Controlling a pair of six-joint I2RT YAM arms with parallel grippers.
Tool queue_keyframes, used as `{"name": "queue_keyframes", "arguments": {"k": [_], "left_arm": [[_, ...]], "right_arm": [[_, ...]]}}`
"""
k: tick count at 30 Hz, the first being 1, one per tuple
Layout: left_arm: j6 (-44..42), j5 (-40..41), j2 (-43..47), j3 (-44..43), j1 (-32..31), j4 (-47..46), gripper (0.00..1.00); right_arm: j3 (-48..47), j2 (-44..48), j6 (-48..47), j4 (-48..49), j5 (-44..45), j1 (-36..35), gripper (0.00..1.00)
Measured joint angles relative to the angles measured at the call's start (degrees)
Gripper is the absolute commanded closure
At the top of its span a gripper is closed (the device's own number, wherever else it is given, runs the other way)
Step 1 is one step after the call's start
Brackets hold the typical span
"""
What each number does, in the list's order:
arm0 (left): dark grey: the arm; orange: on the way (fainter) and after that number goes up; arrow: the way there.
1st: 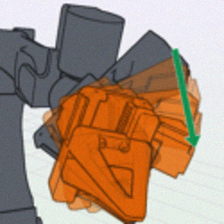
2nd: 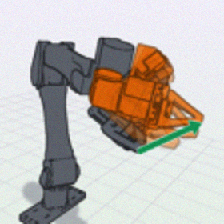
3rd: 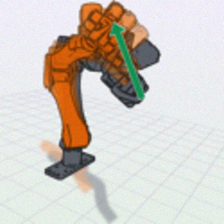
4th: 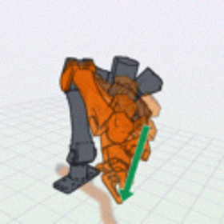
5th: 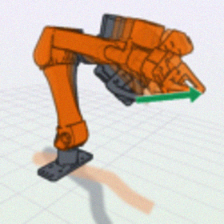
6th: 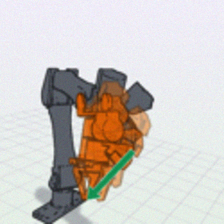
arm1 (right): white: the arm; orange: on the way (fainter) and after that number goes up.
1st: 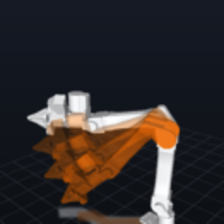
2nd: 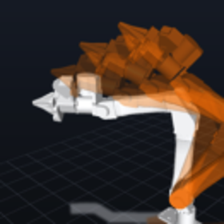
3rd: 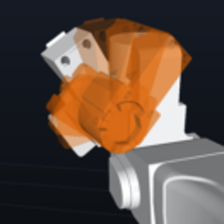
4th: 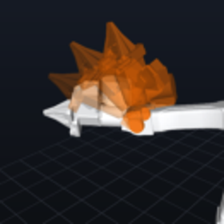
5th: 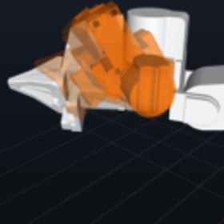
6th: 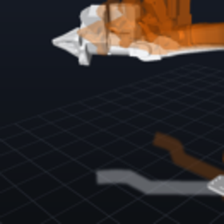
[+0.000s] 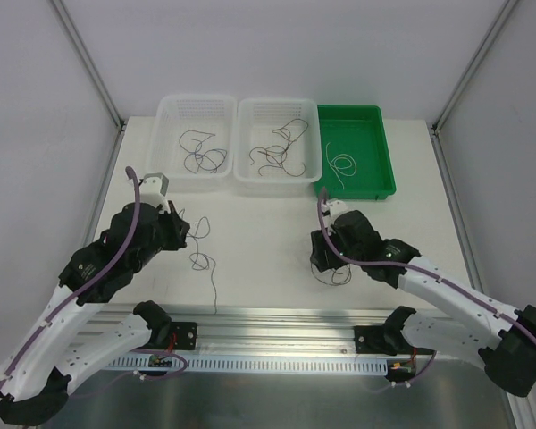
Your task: Untangle the cables
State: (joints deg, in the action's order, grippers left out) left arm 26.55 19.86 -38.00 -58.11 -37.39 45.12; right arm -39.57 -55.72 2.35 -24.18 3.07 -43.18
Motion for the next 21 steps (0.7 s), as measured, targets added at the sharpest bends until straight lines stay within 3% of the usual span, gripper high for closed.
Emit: {"name": "queue_keyframes", "arguments": {"k": [5,13,18,21], "left_arm": [[-0.02,-6.62,-1.22,-2.95,0.0,-0.79,1.0],[-0.11,-12.2,-4.96,-6.08,0.0,-2.95,1.0],[-0.81,-12.17,-8.57,-9.05,0.0,-3.52,1.0],[-2.16,-12.11,-12.44,-13.25,0.0,-4.17,1.0]], "right_arm": [[-0.81,-3.93,-0.57,6.69,-3.82,-7.26,0.35],[-3.67,-14.03,-0.59,15.87,-6.99,-12.22,0.32],[-3.74,-12.72,-0.35,14.45,-2.99,-12.57,0.11],[-3.72,-9.16,-0.13,10.67,1.92,-12.57,0.05]]}}
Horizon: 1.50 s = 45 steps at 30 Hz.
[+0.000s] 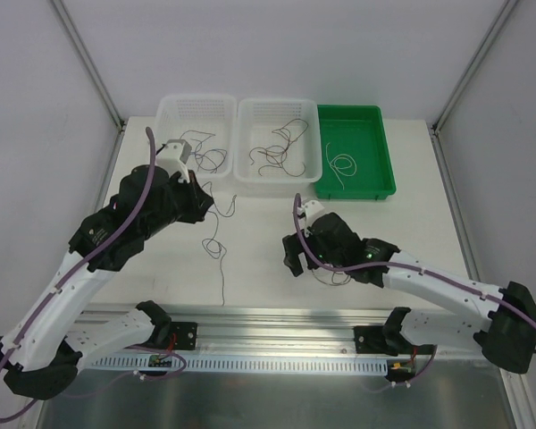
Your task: Untangle the cables
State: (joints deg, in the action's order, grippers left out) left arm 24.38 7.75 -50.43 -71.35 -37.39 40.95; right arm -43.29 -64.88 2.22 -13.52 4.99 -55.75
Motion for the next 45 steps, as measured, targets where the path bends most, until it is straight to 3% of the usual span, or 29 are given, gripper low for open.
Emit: {"name": "queue_keyframes", "arguments": {"k": [12,25,39,42,45], "left_arm": [[-9.86,9.11,-17.75,-26.95,1.57,-2.4,1.0],[-16.59,11.82,-39.95,-52.41,16.31,-7.91,1.0],[-16.39,7.1,-59.28,-50.05,28.13,-15.02,0.99],[-15.67,5.51,-62.27,-45.9,29.27,-15.82,0.89],[-14.47,3.41,-64.39,-41.13,29.99,-15.67,0.68]], "right_arm": [[4.57,17.38,3.17,-12.48,13.92,0.0,0.0],[6.36,26.05,5.29,-20.41,17.55,0.0,0.03],[8.41,26.97,6.01,-22.4,19.39,0.0,0.03],[8.48,25.73,6.45,-22.45,19.78,0.0,0.03],[8.48,24.57,6.84,-22.53,19.96,0.0,0.03]]}}
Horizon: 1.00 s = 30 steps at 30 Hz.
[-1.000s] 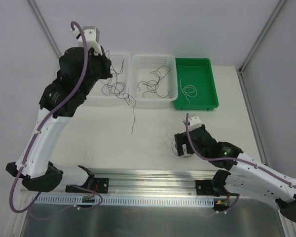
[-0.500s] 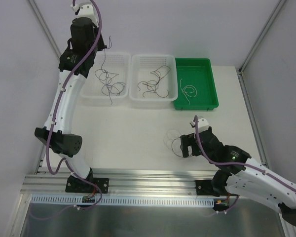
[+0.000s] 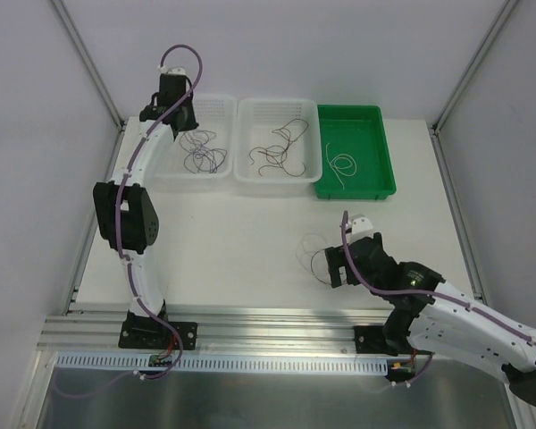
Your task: Untangle the cables
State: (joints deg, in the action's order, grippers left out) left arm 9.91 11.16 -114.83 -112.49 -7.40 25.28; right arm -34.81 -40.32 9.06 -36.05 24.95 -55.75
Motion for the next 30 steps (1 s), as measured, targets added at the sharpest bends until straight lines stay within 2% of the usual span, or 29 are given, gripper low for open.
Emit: {"name": "queue_keyframes", "arguments": {"k": [2,4,5,8,12,18,24,27,30], "left_arm": [[0.63,-0.83,-0.35,2.99,0.0,0.35,0.44],[1.11,-1.79,-0.33,5.38,-0.04,0.7,0.27],[1.31,-2.03,-0.2,6.16,-0.04,0.61,0.14],[2.47,-3.26,2.01,9.86,-0.07,0.48,0.02],[5.55,-6.82,10.97,17.11,-0.07,0.61,0.01],[10.99,-13.35,31.36,29.31,-2.32,-1.16,0.01],[12.63,-17.27,51.01,48.61,-10.4,-2.16,0.01],[13.86,-18.62,59.91,59.1,-11.45,-1.46,0.01],[15.15,-21.0,66.93,67.43,-12.2,-0.68,0.01]], "right_arm": [[0.0,-0.7,0.28,0.0,0.15,0.0,0.03],[0.0,-1.66,0.72,-0.13,0.17,0.0,0.03],[0.0,-2.32,1.07,-0.28,0.2,0.0,0.03],[0.0,-4.37,2.51,-1.16,0.68,0.0,0.03],[-0.02,-7.04,5.46,-2.62,2.05,0.9,0.03],[0.22,-10.84,7.34,-1.99,-0.04,8.48,0.01],[1.31,-13.35,8.09,3.63,-4.66,11.82,0.06],[1.31,-17.27,8.26,6.88,-5.86,12.87,0.08],[1.31,-21.27,8.26,10.75,-7.67,13.31,0.15]]}}
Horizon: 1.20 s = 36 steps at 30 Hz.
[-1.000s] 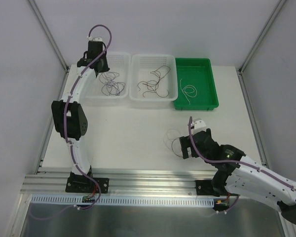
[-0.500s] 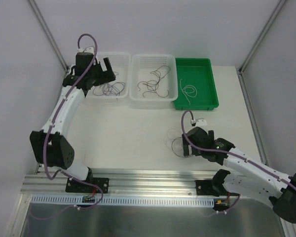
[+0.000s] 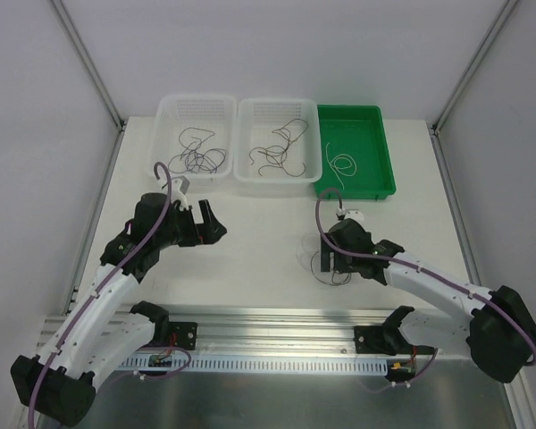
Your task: Untangle the cables
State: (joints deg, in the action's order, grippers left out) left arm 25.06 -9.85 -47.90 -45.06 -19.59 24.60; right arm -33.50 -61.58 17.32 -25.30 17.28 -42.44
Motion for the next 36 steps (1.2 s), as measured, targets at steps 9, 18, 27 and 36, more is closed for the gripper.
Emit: {"name": "queue_keyframes", "arguments": {"k": [9,18,27,36], "left_arm": [[3.04,-5.18,9.86,13.22,-1.46,1.46,0.01],[4.48,-5.79,13.22,14.93,-1.46,1.86,0.01],[6.21,-5.51,11.76,14.99,-3.85,1.84,0.01],[8.98,3.26,-3.26,7.39,-17.07,1.33,0.01]], "right_arm": [[-3.1,-15.72,-1.07,8.81,-3.34,-1.99,0.28],[-18.14,-29.55,-4.0,9.64,-4.31,-16.28,0.47],[-22.45,-24.76,-5.29,6.21,-3.13,-20.76,0.25],[-16.96,-6.51,-2.95,-0.98,6.67,-20.52,0.02]]}}
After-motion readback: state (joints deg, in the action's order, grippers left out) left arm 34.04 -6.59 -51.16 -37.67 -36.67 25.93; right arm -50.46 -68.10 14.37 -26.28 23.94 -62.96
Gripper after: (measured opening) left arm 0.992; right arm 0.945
